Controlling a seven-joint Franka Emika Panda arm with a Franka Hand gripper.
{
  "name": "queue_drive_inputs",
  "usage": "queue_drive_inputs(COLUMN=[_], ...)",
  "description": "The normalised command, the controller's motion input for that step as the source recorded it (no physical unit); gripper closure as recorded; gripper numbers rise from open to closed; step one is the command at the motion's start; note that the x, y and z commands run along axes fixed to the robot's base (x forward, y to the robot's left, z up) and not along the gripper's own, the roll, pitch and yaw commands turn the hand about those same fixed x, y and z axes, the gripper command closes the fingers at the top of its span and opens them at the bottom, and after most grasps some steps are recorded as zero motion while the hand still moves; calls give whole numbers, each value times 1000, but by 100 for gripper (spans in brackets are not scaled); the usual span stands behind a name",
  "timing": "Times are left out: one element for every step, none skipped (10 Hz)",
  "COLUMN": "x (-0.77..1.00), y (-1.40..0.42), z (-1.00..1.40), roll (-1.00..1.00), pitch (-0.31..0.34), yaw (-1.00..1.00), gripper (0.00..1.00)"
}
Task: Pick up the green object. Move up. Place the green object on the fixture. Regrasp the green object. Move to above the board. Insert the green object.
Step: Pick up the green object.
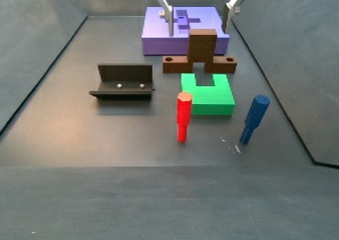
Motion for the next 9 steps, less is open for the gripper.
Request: queue_drive_inputs(x=[0,0,0,0,0,0,0,0,0], y=[0,0,0,-51,-154,-197,-229,-289,-269], z=[-246,-249,-266,-311,-354,-366,-377,-383,-483], roll=[-33,-31,-26,0,0,0,13,21,66], pitch=[-34,-36,-36,-44,-44,-54,-54,-57,-69], yaw=[-3,0,0,0,0,0,0,-29,0], gripper=[0,0,0,0,0,0,0,0,0])
